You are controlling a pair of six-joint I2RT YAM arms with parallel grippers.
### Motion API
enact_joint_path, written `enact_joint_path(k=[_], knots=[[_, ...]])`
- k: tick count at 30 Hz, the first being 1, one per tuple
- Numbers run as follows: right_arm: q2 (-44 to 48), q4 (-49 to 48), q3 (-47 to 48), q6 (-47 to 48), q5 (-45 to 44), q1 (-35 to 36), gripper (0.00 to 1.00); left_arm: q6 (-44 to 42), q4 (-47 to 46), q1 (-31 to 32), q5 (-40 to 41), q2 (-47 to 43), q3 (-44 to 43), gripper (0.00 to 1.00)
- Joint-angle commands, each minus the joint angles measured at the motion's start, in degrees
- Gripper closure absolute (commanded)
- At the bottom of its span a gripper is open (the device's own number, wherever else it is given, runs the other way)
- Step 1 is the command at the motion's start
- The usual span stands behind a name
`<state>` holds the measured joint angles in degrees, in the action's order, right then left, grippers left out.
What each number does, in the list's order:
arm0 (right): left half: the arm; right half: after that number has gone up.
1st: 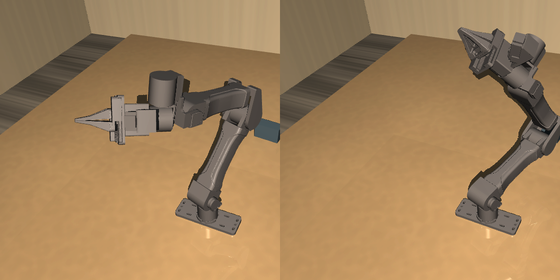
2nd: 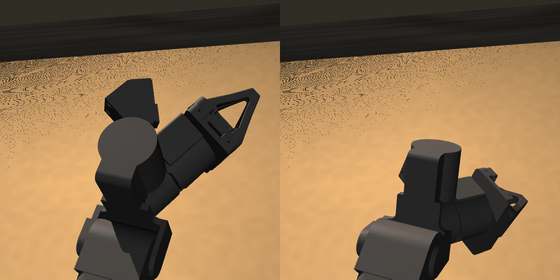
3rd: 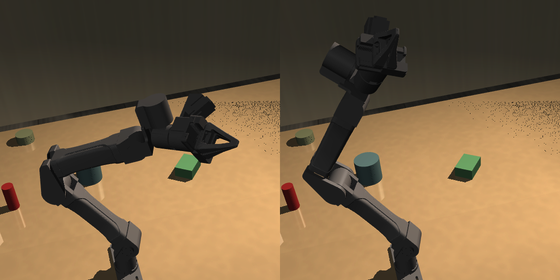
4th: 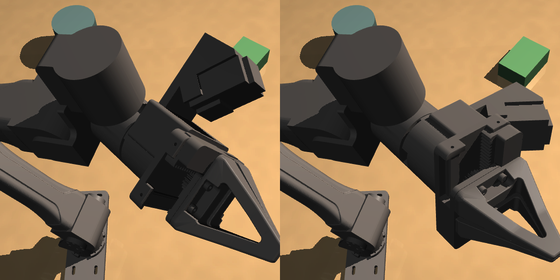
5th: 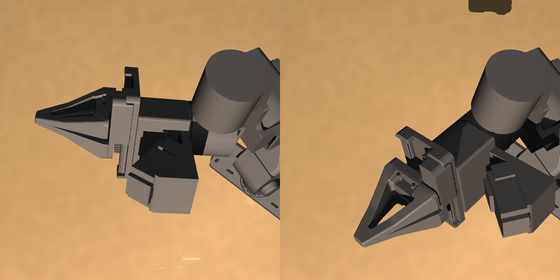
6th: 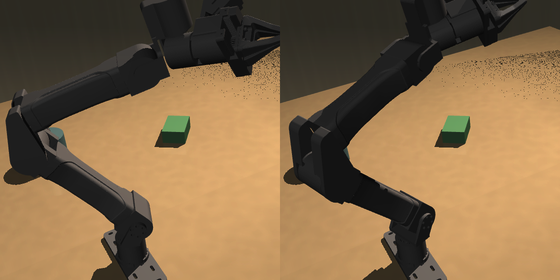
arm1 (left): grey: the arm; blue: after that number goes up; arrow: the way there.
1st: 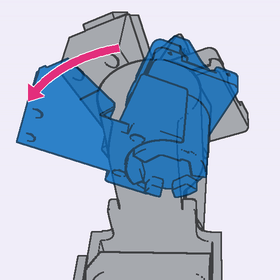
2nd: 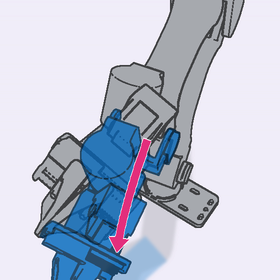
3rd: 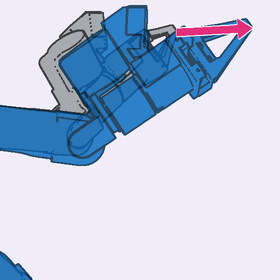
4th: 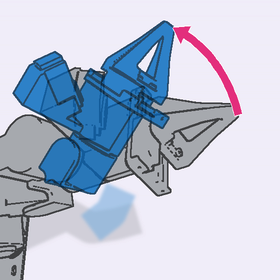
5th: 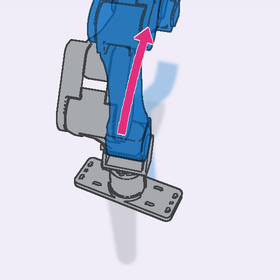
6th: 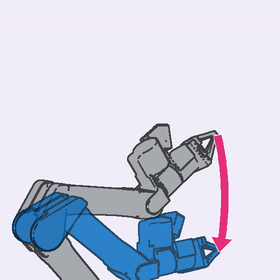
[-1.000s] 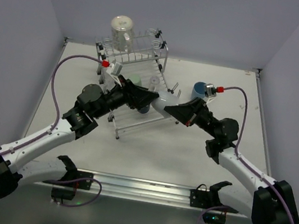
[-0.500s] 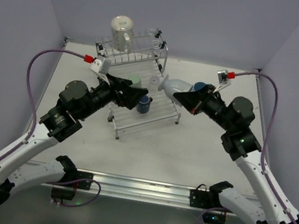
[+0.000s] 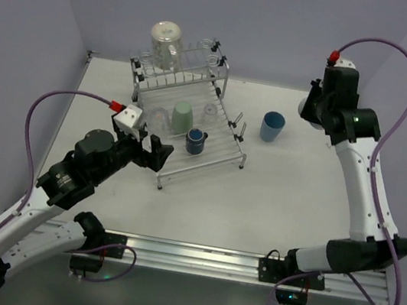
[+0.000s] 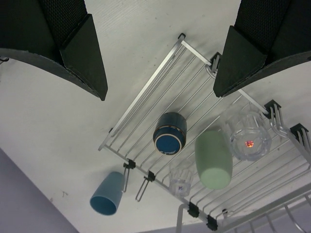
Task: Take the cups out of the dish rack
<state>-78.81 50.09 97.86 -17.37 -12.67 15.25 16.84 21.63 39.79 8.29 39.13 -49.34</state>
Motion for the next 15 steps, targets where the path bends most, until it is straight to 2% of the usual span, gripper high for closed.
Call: enact_joint_path(k=[1, 5, 15], knots=[[-8.6, 10.28, 8.71, 5.15, -6.85, -4.77, 1.0, -3.04, -0.62, 0.02, 0.85, -1.16, 2.23, 0.0], [-19.5, 15.56, 16.38, 7.34, -6.23, -8.74, 1.0, -2.95, -1.23, 0.02, -0.12, -1.78, 3.55, 0.0], [-40.26, 17.06, 30.08, 9.28, 0.18, -13.14, 1.0, -2.25, -1.5, 0.11, 1.81, -2.22, 5.13, 0.0]])
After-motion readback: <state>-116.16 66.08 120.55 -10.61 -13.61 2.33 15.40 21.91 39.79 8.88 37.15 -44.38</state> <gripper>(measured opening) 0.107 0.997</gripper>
